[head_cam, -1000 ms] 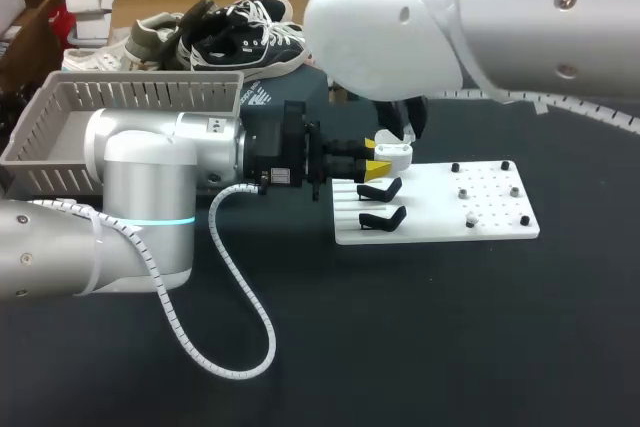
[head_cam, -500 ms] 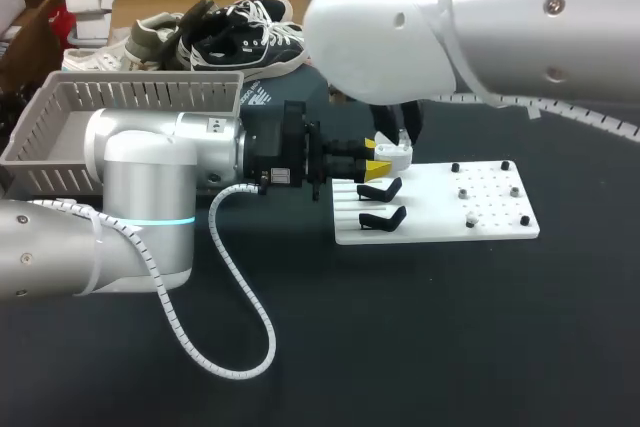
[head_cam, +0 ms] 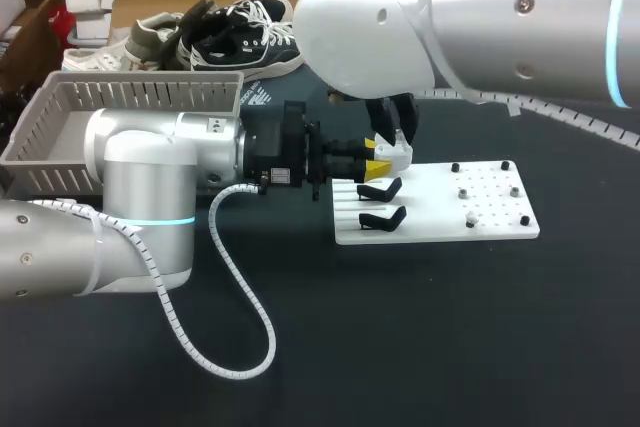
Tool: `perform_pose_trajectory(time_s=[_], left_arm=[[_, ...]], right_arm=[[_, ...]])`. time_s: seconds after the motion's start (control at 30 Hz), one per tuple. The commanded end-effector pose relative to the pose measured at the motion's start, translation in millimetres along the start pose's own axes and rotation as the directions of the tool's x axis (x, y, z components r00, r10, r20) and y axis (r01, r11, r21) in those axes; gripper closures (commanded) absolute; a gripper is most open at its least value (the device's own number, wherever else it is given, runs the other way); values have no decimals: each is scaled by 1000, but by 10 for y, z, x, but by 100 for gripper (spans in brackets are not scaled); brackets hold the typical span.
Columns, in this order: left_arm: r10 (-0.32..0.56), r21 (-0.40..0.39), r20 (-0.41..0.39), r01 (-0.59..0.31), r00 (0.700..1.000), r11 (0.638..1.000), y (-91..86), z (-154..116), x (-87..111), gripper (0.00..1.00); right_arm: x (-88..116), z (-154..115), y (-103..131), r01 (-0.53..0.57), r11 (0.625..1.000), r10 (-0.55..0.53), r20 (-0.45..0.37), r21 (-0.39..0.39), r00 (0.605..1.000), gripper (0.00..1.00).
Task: Pick up each earbud case from the left stands, insert the matching earbuds, close the lid, and place the case in the box.
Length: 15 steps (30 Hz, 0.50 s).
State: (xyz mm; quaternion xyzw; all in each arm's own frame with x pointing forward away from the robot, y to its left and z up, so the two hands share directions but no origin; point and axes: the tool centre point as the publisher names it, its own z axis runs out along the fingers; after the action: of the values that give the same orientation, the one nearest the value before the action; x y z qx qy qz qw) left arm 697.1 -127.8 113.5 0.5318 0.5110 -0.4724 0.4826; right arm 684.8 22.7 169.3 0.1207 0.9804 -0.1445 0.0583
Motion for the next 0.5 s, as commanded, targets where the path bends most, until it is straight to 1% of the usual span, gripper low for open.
perform_pose_trajectory(time_s=[0.03,0.5], left_arm=[[1,-4,1,-1,1000,1000,-7,4,2,100],[1,-4,1,-1,1000,1000,-7,4,2,100]], right_arm=[[-18,21,22,1,1000,0,-10,9,1000,100],[-39,78,5,-8,1000,8,-8,17,1000,100]])
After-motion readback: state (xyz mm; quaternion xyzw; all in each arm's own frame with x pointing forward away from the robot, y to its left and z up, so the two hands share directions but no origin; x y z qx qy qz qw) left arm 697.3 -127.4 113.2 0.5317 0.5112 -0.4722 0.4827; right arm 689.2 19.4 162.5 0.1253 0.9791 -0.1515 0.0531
